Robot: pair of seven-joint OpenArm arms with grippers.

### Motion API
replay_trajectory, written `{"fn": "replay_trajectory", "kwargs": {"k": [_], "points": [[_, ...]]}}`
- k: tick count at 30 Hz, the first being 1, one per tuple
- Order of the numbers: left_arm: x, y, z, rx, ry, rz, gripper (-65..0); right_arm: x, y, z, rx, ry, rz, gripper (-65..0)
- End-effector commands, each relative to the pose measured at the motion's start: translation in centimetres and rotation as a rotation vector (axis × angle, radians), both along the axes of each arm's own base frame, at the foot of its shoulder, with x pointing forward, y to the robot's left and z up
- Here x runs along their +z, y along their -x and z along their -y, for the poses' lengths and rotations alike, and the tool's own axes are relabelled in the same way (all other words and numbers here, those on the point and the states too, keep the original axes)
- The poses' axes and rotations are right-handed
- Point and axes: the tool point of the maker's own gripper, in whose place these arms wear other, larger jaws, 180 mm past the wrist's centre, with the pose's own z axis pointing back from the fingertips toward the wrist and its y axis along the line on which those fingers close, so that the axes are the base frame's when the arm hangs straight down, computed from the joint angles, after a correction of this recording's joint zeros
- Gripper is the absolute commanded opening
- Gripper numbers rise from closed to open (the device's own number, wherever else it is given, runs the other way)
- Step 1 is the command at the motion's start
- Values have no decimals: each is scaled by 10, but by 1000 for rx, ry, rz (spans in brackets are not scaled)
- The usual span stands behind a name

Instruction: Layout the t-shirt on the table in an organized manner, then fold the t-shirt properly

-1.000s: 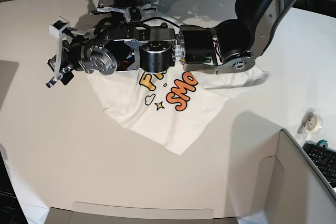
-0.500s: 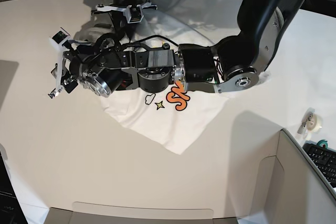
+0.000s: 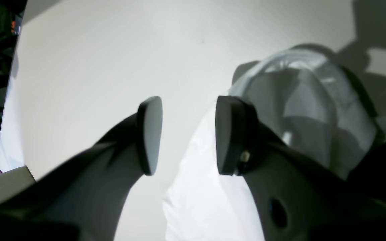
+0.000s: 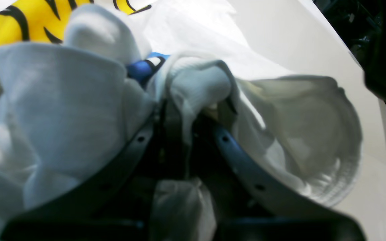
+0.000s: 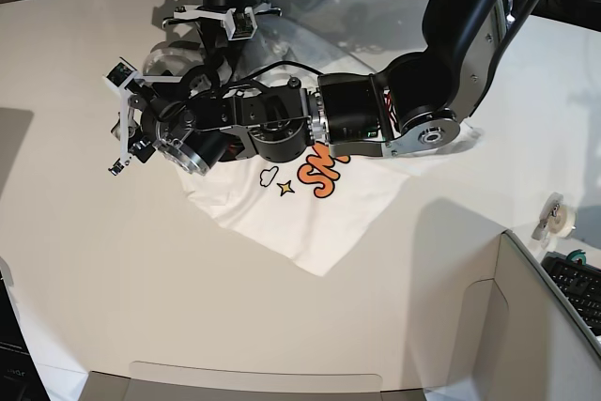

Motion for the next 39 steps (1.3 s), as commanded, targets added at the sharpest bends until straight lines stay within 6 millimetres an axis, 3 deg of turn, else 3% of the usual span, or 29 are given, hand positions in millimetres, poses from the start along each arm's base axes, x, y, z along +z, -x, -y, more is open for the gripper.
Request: {"fn": "replay_trajectory", "kwargs": {"k": [1,6,16,26,39], "points": [[20,-2,12,-1,60,13,-400,-116,219,45,-281,103,-1233,-650],[21,-5,12,17,81,9,-400,-116,220,46,-282,104,-1235,-650],[19,-13,-19,40,56,59,-400,-116,218,50,-289,109,-1231,-650],[-14,-3,-30,63,23,98,-400,-117,213,59,-295,123,-1220,-650],[-10,7,-19,59,58,101,-400,-117,214,57,-295,120,-1223,-650]]}}
